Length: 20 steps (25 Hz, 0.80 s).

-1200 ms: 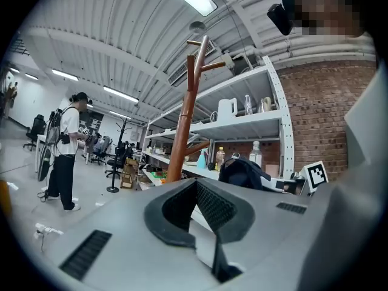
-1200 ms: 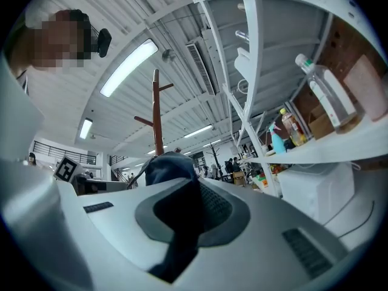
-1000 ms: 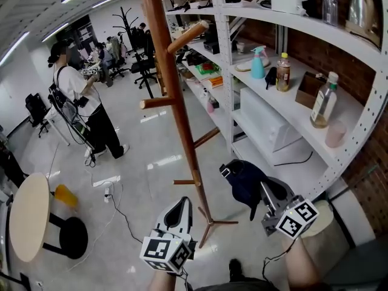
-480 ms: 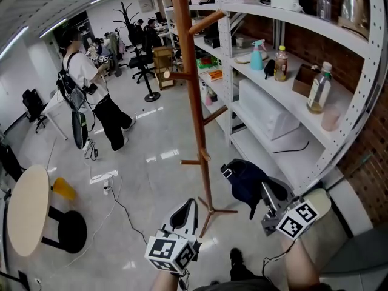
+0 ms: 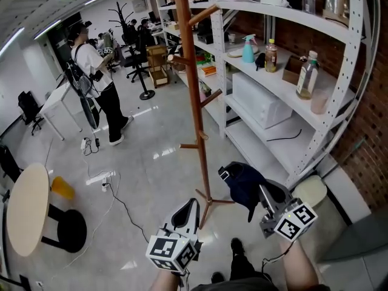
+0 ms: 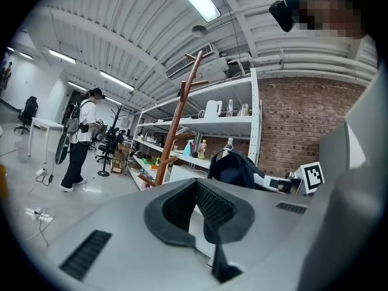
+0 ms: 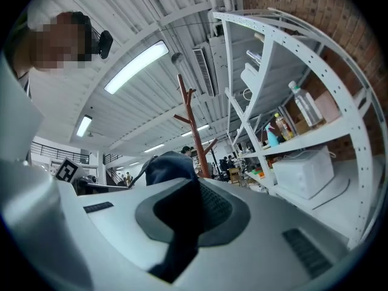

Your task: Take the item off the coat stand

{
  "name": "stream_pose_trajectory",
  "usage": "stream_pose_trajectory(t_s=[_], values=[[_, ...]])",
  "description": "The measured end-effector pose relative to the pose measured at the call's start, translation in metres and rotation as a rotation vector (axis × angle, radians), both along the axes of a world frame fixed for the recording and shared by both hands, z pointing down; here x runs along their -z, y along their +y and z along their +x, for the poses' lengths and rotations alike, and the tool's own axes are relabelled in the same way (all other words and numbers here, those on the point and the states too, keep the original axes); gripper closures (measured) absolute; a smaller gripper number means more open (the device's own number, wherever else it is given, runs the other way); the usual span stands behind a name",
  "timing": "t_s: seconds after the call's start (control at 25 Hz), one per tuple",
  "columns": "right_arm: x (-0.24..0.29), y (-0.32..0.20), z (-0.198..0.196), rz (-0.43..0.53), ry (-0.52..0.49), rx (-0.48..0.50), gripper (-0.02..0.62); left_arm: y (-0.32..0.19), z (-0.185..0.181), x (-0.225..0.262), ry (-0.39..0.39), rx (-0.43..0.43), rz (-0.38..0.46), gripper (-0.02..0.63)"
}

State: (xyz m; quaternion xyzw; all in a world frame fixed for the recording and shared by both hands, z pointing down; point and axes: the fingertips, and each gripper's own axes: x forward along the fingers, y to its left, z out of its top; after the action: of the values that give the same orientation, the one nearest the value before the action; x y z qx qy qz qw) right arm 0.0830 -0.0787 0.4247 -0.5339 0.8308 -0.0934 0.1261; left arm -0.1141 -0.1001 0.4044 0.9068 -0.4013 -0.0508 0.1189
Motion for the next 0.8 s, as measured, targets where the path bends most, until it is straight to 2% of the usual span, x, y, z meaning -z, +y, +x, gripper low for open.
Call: stream_pose_trajectory(t_s=[0.24, 0.8], values=[[-0.002, 0.034, -0.001, -0.008, 0.008, -0.032, 0.569, 0.030, 0.001, -0.004, -0.014, -0.036, 0.013, 0.600], [-0.016, 0.083, 0.001, -0.047, 0.026, -0.080, 0.569, 0.073, 0.010, -0.014, 0.009, -0.087, -0.039, 0.598]])
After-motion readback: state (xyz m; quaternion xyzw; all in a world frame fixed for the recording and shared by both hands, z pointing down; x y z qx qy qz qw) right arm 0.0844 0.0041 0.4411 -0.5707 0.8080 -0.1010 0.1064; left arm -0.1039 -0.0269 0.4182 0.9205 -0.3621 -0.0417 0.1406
